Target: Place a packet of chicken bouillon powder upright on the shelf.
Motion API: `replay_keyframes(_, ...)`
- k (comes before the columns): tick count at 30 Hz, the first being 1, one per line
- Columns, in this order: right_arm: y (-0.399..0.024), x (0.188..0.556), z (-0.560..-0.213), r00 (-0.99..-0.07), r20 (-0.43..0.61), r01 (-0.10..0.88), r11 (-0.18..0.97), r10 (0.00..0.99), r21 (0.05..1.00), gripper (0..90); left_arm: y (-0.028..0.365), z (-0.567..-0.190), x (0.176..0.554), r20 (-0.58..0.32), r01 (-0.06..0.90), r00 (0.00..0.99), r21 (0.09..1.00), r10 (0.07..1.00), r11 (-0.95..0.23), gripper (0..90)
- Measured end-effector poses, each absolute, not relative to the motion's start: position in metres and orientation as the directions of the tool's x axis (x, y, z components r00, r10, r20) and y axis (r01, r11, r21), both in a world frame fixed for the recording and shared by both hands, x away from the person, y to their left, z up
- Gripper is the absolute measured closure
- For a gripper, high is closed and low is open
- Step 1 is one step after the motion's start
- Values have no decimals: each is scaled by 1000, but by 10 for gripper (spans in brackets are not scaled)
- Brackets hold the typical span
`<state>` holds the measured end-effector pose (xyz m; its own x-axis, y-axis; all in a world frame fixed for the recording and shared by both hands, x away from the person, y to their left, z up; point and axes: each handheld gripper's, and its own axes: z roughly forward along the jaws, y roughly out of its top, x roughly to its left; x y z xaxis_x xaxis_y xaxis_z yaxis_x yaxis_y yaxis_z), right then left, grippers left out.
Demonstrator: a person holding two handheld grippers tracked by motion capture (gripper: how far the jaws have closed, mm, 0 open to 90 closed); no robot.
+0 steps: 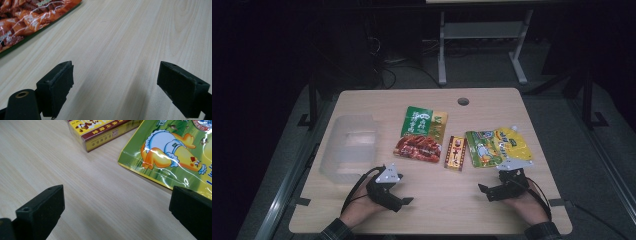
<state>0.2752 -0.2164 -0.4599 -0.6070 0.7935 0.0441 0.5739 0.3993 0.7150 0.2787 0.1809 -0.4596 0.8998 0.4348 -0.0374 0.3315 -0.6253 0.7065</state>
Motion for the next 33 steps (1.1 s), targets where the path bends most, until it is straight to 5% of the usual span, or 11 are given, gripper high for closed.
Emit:
replay_keyframes(8,-220,282,-454,-601,58,578,384,797,720,72,181,-458,281,-61,354,895,698,441,-622,137)
replay_keyframes(22,-226,310,-430,-548,67,593,331,834,734,714,181,-457,277,-57,335,906,702,419,-628,148)
replay_keyframes(27,-230,329,-425,-529,86,591,294,844,751,857,180,-459,278,-67,341,907,697,416,-631,150)
replay_keyframes(33,-227,347,-417,-518,90,579,272,850,768,897,180,-460,277,-68,338,909,697,412,-632,149)
